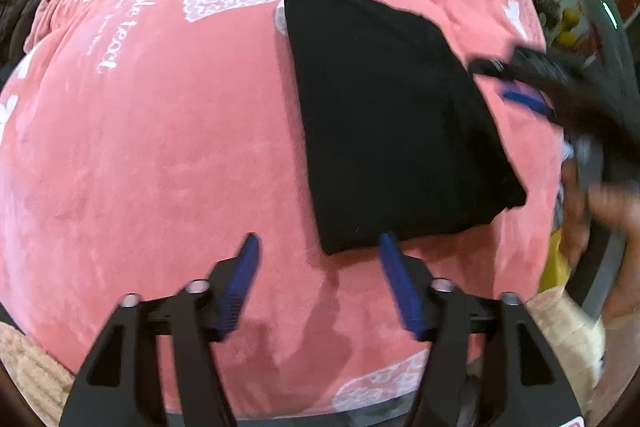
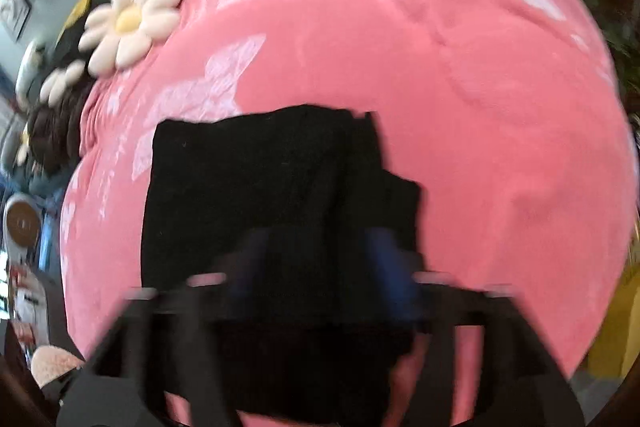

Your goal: Fold small clothes

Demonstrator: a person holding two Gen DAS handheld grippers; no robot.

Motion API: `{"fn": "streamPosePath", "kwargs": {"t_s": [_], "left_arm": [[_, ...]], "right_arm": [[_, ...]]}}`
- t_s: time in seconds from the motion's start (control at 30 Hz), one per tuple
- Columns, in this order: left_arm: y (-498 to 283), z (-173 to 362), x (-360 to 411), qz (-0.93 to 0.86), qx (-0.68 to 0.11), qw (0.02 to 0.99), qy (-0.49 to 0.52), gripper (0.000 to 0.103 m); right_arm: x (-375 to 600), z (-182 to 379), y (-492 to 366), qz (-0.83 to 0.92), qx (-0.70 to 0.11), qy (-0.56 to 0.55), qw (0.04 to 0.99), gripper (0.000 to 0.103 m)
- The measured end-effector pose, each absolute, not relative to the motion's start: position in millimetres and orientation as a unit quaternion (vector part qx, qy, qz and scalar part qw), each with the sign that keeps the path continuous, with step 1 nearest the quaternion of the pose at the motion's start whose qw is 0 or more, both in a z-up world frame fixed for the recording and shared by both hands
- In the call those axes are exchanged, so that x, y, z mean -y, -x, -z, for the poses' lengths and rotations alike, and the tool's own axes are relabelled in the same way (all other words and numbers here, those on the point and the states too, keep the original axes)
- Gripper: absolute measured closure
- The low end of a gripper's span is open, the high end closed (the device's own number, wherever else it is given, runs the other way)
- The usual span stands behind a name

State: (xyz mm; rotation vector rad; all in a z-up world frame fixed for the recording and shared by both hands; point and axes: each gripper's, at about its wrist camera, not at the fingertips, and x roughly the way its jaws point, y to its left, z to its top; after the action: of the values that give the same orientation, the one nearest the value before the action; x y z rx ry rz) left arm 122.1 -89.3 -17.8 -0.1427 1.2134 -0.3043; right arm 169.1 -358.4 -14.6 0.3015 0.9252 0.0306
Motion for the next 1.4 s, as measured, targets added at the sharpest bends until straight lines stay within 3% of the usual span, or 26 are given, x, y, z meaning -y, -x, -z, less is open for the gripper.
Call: {"fn": "streamPosePath", "kwargs": {"t_s": [0.1,0.5,0.57,0.6,0.63,0.67,0.7,0.77,0.93,1.2,1.4], "left_arm": [[-132,13,76,0.168,-0.557,0.799,0.153,0.023],[-210,60,70,0.141,-0.59,0.733,0.308,0.023],[-213,63,78,0.147,-0.588,0.735,0.305,0.024],[-215,62,81,0.156,-0.583,0.74,0.297,0.027],[-217,60,88,0.176,-0.584,0.738,0.289,0.039],[-219,61,89,0.186,-0.591,0.731,0.288,0.056],[-220,62,88,0.185,-0.594,0.726,0.294,0.066],[-217,56,76,0.197,-0.588,0.712,0.331,0.078],[-180,27,47,0.217,-0.583,0.695,0.361,0.08],[-83,20,-14,0.189,-0.622,0.673,0.354,0.08],[-86,-46,-33,0.218,-0.562,0.737,0.307,0.08]], "right_arm": [[374,31,-155,-0.023,-0.463,-0.191,0.865,0.03],[365,90,-173,-0.036,-0.509,-0.283,0.812,0.024],[365,88,-169,-0.051,-0.499,-0.293,0.814,0.046],[366,88,-168,-0.056,-0.496,-0.298,0.814,0.055],[366,85,-165,-0.067,-0.494,-0.311,0.809,0.072],[366,81,-163,-0.066,-0.492,-0.313,0.81,0.077],[365,73,-158,-0.066,-0.486,-0.31,0.814,0.078],[362,59,-149,-0.073,-0.477,-0.314,0.818,0.08],[334,25,-100,-0.097,-0.48,-0.315,0.813,0.08],[266,29,-11,-0.125,-0.539,-0.301,0.776,0.08],[217,-50,-9,-0.156,-0.472,-0.225,0.838,0.08]]}}
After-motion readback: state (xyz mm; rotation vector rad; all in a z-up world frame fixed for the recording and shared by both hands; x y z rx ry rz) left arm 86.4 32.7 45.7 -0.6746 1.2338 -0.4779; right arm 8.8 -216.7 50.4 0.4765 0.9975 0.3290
